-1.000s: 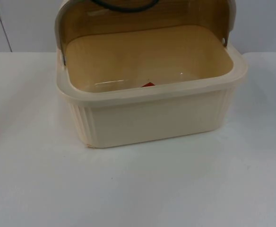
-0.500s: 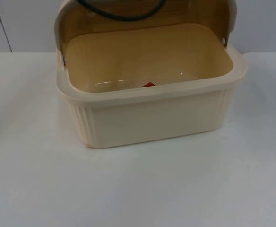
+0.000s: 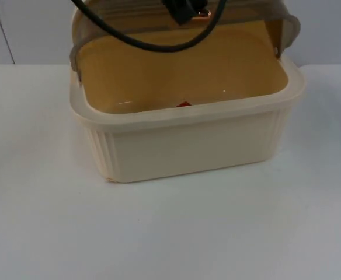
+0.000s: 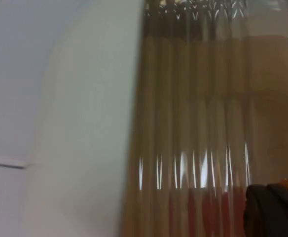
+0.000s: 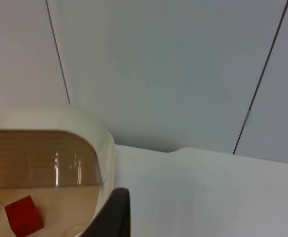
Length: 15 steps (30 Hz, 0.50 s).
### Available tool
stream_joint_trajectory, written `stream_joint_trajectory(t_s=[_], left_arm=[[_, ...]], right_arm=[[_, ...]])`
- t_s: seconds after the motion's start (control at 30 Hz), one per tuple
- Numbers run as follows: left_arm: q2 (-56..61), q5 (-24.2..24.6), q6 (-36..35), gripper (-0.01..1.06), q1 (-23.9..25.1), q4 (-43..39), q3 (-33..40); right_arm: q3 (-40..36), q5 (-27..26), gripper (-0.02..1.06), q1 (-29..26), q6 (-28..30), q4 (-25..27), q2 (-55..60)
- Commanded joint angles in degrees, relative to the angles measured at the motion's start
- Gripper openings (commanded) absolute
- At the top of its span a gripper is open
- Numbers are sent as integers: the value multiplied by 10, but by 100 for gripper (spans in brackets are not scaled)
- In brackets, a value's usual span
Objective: Open the box lid with the left hand, place the block into the box with the right hand, then close the box lid with the left hand.
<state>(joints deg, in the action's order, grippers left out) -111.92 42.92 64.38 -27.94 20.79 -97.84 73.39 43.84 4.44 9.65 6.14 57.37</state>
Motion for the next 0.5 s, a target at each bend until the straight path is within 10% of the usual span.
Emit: stream_joint_trajectory(t_s=[0.0, 0.47], left_arm=[[5, 8, -8, 0, -11, -16, 28], [92, -200, -59, 0, -80, -46, 259]], right_arm=[[-2, -2, 105, -2, 0, 4, -4], [-5, 1, 105, -2, 0, 6, -23]])
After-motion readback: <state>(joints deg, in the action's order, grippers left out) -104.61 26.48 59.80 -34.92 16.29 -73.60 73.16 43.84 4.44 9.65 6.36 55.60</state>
